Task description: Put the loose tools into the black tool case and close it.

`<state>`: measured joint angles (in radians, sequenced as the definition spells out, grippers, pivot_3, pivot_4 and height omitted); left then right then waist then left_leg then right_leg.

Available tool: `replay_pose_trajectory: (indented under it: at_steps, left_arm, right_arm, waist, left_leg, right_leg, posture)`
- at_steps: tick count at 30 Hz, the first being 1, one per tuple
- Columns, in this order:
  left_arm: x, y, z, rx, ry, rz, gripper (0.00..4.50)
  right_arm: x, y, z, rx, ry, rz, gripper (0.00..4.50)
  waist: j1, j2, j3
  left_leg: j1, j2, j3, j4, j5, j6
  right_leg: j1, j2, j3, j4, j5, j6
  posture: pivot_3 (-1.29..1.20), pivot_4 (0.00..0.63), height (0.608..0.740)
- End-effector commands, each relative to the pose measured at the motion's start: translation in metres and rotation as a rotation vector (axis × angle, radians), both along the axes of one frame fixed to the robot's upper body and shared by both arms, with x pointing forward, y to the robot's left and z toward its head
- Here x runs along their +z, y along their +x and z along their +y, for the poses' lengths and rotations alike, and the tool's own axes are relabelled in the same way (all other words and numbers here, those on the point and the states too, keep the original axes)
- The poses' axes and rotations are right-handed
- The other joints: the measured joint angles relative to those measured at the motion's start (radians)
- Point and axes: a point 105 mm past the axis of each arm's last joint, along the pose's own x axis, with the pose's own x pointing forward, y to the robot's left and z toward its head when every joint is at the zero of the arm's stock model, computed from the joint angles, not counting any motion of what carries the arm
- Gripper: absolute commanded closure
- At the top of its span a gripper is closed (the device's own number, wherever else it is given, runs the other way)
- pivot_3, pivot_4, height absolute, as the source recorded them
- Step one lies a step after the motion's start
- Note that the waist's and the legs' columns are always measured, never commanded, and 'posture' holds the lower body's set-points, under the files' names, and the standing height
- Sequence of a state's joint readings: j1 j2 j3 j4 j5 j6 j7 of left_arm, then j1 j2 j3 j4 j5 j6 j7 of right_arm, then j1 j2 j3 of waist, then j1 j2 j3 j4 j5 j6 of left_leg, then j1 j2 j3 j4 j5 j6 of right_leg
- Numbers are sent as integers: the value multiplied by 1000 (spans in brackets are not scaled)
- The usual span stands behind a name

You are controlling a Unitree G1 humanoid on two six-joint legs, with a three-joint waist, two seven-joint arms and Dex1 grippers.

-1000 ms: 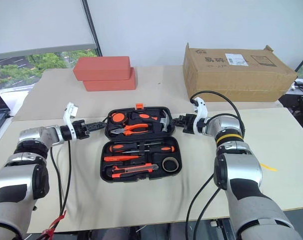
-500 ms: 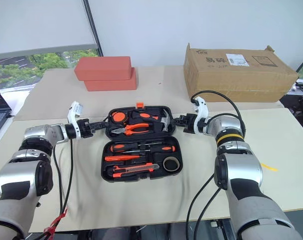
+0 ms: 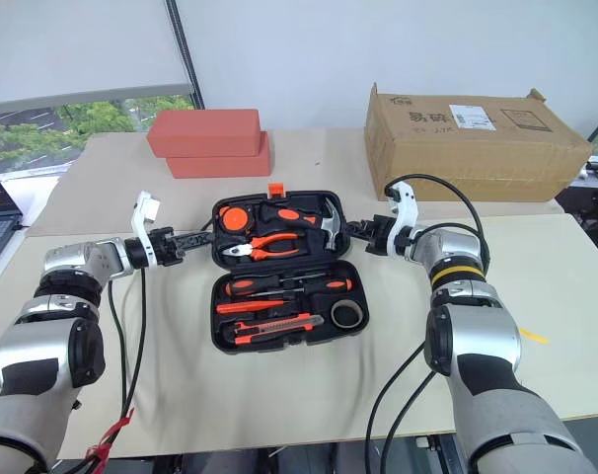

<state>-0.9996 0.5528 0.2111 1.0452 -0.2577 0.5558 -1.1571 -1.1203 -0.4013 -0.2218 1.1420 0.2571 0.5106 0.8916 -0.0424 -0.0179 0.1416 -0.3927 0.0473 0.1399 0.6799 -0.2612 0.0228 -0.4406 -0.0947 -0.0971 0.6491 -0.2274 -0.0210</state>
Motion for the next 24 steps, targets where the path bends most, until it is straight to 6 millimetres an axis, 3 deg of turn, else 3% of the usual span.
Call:
replay_pose_trajectory:
  at_steps: [1,8,16,19,24]
  left_arm:
    - [42,9,-19,-36,35,-262,4471]
    - [27,-3,-24,-101,281,-511,4471]
    - [15,-24,-22,-103,523,-842,4471]
    - [6,-36,-22,-94,574,-928,4471]
    - [-20,-60,-16,-221,703,-1003,4471]
  right_arm:
    - [49,-2,13,105,67,-256,4500]
    - [34,-14,14,175,-78,-469,4500]
    - [18,-37,3,203,-239,-740,4500]
    - [12,-47,0,224,-310,-824,4500]
    - [-5,-62,-9,282,-452,-901,4500]
  waist:
    - [0,0,0]
    - [-5,0,0]
    - [-3,0,0]
    - [-2,0,0]
    - [-1,0,0]
  left_leg:
    - [0,0,0,0,0,0]
    - [1,1,2,-2,0,0]
    - [6,1,3,0,0,-1]
    - [9,1,3,0,0,-1]
    - [12,1,3,-1,0,0]
  right_leg:
    - [0,0,0,0,0,0]
    - [0,1,1,-1,0,0]
    - [2,0,3,-1,0,0]
    - [4,-1,4,-1,0,0]
    - [6,-2,4,-1,0,0]
  posture:
    - [0,150,711]
    - [0,150,711]
    - [0,150,711]
    - [0,150,711]
    - [0,150,711]
